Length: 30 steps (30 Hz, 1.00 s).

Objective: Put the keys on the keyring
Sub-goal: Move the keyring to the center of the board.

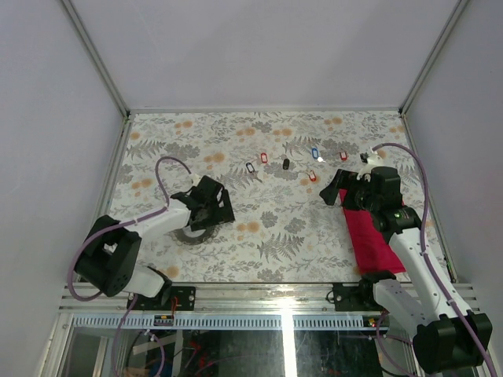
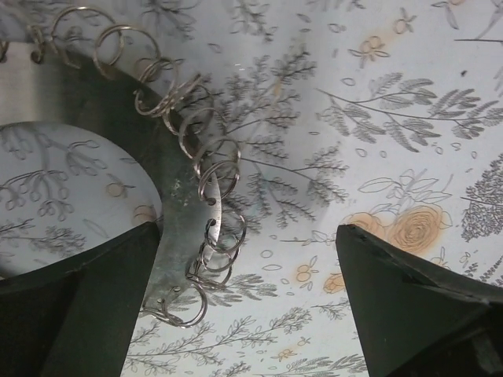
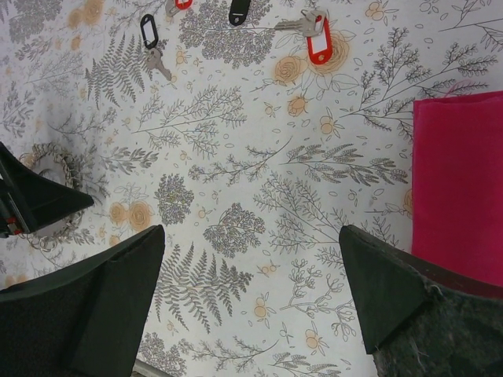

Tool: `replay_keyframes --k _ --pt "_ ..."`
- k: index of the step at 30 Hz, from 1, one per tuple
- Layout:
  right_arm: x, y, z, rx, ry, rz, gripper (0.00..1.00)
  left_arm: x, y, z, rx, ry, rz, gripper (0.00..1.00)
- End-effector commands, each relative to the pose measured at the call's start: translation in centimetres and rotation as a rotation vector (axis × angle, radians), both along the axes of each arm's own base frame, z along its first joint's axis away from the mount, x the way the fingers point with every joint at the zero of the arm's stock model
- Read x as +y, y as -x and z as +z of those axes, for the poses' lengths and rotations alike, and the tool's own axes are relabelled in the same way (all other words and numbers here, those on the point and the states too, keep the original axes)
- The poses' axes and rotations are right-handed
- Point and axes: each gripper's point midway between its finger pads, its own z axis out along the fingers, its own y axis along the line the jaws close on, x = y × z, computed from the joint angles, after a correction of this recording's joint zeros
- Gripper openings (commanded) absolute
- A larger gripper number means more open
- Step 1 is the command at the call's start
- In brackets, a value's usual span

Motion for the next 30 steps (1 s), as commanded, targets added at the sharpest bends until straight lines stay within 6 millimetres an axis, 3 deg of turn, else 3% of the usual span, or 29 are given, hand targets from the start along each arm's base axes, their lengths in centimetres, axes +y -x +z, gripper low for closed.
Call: replay_keyframes --k 1,14,19,25,30 --pt "0.7 -0.4 1.4 -0.051 -0.043 0.023 0.99 -2.5 -0.3 -0.8 -0.02 0.02 -0.05 1.0" --pt "-0.5 -0.2 0.4 -0.022 -0.03 -0.064 0.98 -14.6 1.2 1.5 -0.124 0.075 -0.368 1.0" --pt "-1.4 -0.3 0.3 -0.016 -0.031 -0.146 1.0 -18.1 1.8 2.9 -0.178 0.085 -0.469 1.0" --pt "-1.9 -0.5 0.3 -0.056 -0.039 -0.18 1.0 -17.6 0.1 8.1 -0.347 0.084 -0.469 1.0" --pt "0.0 0.0 0.0 -0.047 -0.036 -0.023 0.99 -14.1 -1.4 11.7 -0.467 0.008 -0.397 1.0"
